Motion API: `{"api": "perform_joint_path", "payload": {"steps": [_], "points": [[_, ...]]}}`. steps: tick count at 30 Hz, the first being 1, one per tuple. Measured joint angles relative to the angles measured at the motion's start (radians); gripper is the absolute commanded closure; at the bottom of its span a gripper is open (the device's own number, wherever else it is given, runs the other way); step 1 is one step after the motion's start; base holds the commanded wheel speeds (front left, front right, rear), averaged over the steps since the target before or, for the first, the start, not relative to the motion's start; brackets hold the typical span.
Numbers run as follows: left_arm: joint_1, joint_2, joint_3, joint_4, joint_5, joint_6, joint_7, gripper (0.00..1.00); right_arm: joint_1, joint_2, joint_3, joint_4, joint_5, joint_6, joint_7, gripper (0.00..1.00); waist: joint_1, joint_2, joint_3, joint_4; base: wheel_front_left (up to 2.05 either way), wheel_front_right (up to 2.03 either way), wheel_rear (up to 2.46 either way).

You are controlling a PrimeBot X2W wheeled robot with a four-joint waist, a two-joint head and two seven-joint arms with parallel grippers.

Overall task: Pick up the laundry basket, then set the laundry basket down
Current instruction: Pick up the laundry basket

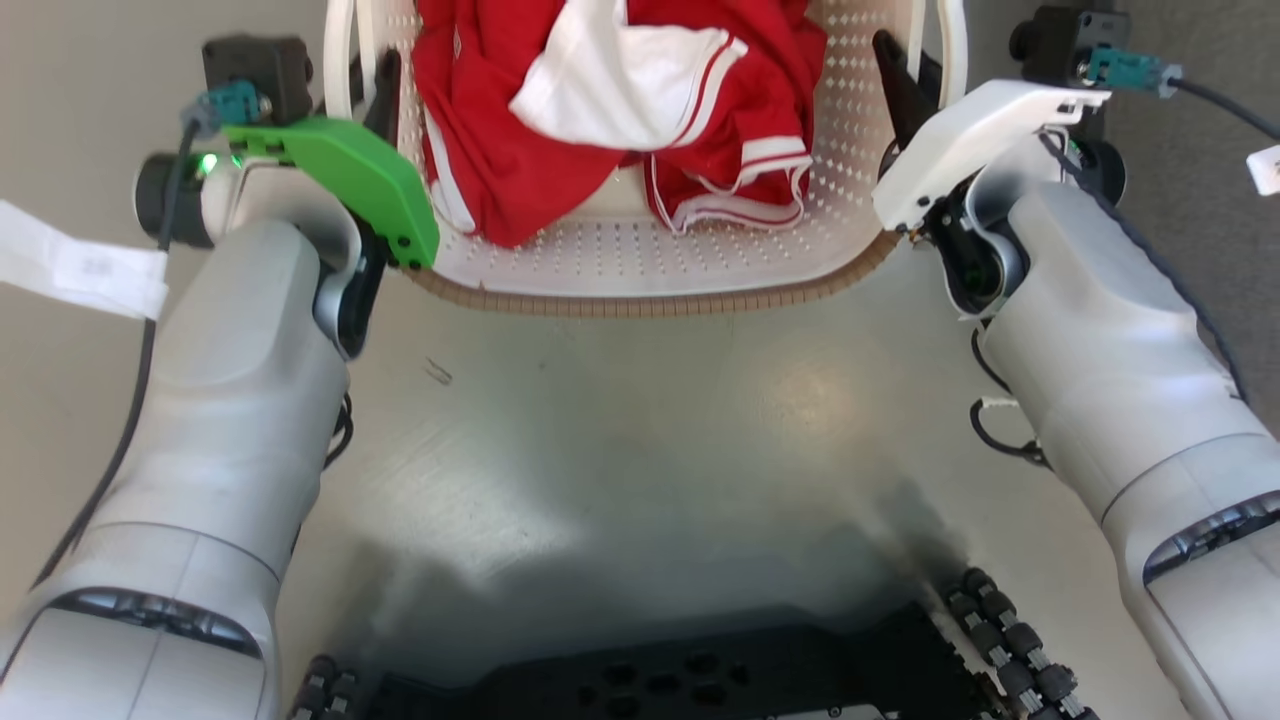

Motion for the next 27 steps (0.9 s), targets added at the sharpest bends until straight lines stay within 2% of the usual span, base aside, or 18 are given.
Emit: {"api": "perform_joint_path", "payload": {"steps": [13, 27], "points": [[0.087, -0.001, -0.060, 0.024, -0.096, 0.000, 0.019, 1.00, 0.085, 0.002, 0.061, 0.025, 0.068, 0.000, 0.018, 1.00, 0.0000, 0.0000, -0.162, -0.002, 0.00, 0.00, 0.00], [0.216, -0.005, -0.117, 0.065, -0.186, 0.000, 0.080, 1.00, 0.204, 0.006, 0.142, 0.035, 0.144, -0.007, 0.118, 1.00, 0.0000, 0.0000, -0.360, -0.002, 0.00, 0.00, 0.00]]}}
